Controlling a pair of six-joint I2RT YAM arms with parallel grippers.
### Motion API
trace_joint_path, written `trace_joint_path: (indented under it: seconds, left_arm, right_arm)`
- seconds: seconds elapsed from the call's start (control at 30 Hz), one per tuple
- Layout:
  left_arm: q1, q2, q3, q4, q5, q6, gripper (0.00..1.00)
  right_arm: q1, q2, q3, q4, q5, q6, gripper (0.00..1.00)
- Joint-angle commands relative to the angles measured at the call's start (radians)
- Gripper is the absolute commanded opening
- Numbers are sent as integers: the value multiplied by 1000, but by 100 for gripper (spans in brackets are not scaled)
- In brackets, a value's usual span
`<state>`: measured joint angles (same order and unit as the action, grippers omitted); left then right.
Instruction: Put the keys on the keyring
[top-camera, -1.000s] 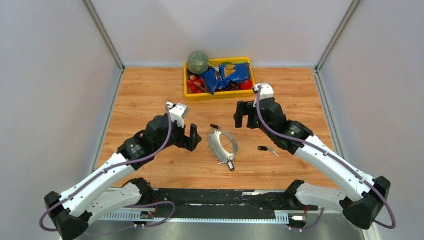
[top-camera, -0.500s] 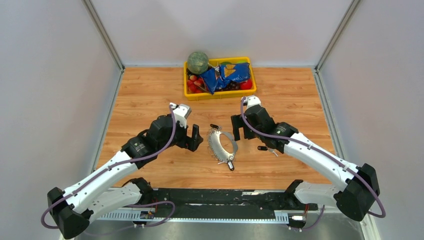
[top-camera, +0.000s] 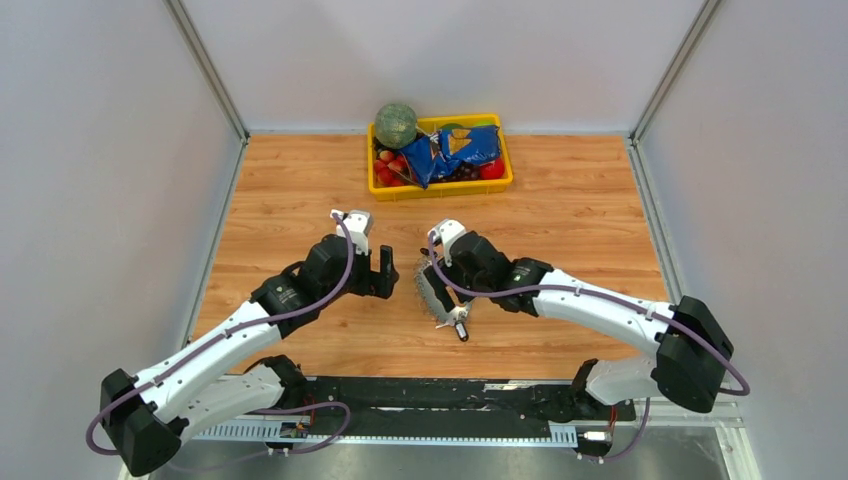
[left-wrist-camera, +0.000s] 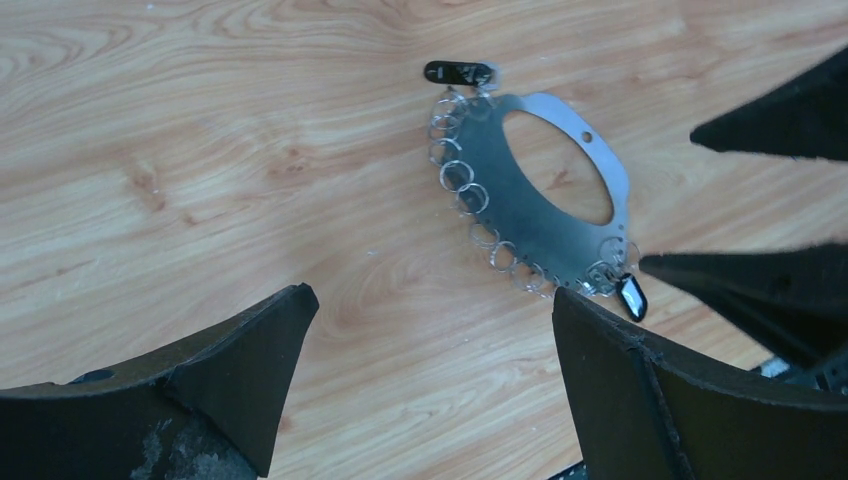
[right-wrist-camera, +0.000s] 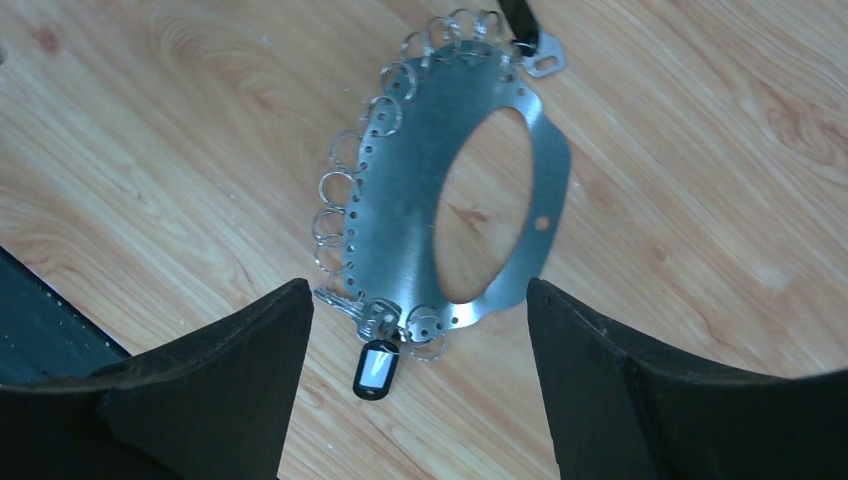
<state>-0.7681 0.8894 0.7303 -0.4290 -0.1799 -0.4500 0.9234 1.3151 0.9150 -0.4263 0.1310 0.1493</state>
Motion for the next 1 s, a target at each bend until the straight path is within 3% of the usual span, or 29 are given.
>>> trace_joint_path:
  seconds: [0.0,0.17,0.43,0.97]
  left_arm:
    - [48,-6,-25,-13,-67,-95,100]
    - [144,-59,-82,-12,-10,-146,100]
    - [336,-172,-187,17,94,-232,100]
    - [360,-193,-203,27,137,-223,100]
  right_arm:
    - [83,34,18,123,63,-73,80]
    - [106,70,-21,249,79,-89,69]
    - [150,181,-20,338,79,-80,63]
    - [201,393,62,364,148,-106,51]
